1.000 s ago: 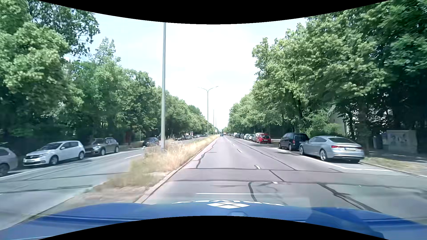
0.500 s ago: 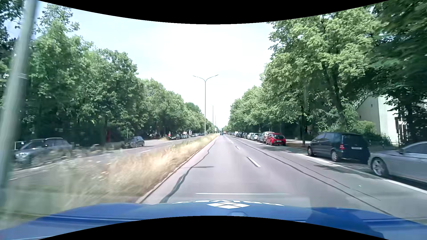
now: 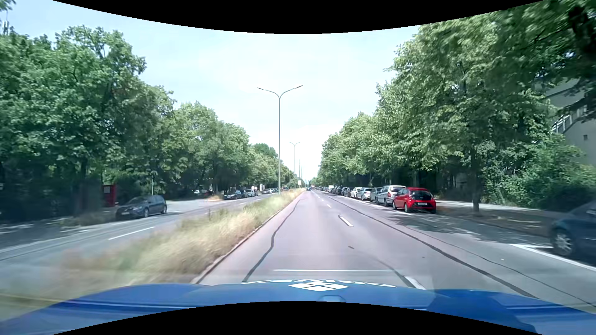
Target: Follow the waypoints while adhering to traffic rules and regulations
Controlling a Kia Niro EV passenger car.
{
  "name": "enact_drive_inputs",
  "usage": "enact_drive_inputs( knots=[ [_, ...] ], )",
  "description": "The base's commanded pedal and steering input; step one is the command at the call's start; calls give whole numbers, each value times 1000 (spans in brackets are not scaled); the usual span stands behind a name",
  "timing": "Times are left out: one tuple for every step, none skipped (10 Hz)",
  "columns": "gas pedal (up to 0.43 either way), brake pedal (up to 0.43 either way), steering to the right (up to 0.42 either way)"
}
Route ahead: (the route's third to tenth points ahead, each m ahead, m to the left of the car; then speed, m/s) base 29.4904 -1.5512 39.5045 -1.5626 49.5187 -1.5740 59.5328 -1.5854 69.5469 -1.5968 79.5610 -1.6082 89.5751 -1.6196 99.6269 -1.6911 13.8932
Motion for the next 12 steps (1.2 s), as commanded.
enact_drive_inputs(
  knots=[
    [177, 0, -3],
    [177, 0, -4],
    [177, 0, -5],
    [177, 0, -6],
    [177, 0, -5],
    [177, 0, -5],
    [177, 0, -5],
    [177, 0, -5],
    [177, 0, -4],
    [177, 0, -4],
    [177, 0, -4],
    [177, 0, -4]
  ],
)
